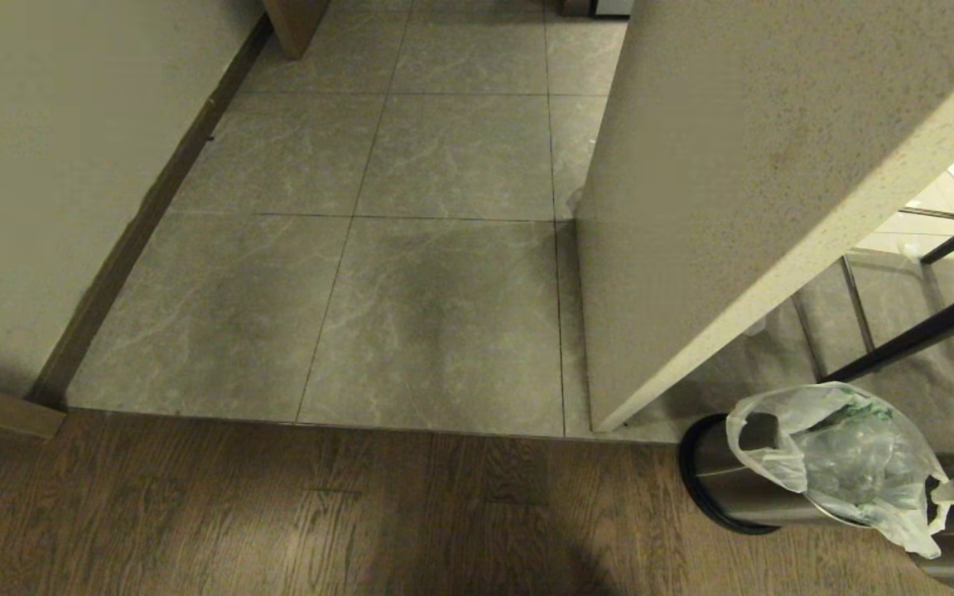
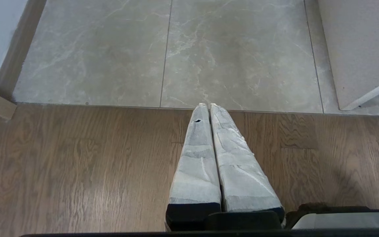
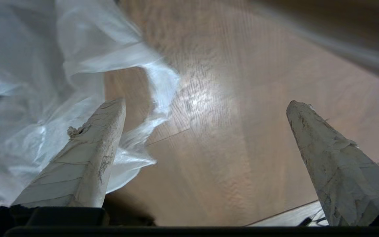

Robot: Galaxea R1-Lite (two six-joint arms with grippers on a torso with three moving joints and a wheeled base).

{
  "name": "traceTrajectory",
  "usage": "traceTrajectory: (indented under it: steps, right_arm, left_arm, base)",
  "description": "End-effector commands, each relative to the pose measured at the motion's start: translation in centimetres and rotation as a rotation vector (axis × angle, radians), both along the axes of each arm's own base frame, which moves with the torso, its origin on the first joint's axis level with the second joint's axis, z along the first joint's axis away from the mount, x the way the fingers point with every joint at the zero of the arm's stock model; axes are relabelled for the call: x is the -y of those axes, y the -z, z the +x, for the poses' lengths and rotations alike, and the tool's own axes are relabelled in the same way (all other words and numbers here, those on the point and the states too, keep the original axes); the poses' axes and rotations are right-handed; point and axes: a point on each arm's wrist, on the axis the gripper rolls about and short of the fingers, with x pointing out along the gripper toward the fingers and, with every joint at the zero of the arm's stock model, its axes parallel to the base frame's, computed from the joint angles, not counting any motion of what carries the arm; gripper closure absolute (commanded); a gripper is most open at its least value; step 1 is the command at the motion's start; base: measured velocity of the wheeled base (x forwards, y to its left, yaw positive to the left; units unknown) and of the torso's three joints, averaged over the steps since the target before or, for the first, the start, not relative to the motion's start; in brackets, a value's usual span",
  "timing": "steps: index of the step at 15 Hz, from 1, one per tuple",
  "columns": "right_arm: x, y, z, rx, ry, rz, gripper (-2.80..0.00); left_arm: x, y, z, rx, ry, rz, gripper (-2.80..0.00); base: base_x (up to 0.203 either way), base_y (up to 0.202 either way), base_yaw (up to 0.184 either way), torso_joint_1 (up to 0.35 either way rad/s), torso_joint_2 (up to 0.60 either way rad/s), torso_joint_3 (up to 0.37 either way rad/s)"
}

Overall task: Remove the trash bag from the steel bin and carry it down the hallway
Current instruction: Pick up the trash bag

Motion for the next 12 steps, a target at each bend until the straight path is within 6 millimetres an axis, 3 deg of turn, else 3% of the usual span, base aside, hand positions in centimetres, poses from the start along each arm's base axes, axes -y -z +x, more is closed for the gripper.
traceTrajectory:
  steps: [1, 3, 7, 12]
  right_arm:
    - [0.1, 0.5, 0.1, -0.006, -0.003, 0.005, -2.8]
    - [0.1, 0.5, 0.2, -0.008, -0.001, 0.001, -2.8]
    - [0.7, 3.1, 1.0, -0.045, 0.019, -0.033, -2.8]
    - [0.7, 3.1, 1.0, -0.045, 0.019, -0.033, -2.8]
  left_arm:
    - [0.0, 0.0, 0.0, -0.002, -0.001, -0.001, 0.0]
    - [0.0, 0.0, 0.0, -0.002, 0.001, -0.001, 0.0]
    - [0.0, 0.0, 0.0, -0.002, 0.001, -0.001, 0.0]
    - [0.0, 0.0, 0.0, -0.002, 0.001, -0.001, 0.0]
  base:
    - [0.0, 0.0, 0.0, 0.0, 0.0, 0.0]
    - [0.0, 0.0, 0.0, 0.0, 0.0, 0.0]
    - [0.0, 0.0, 0.0, 0.0, 0.0, 0.0]
    - [0.0, 0.0, 0.0, 0.0, 0.0, 0.0]
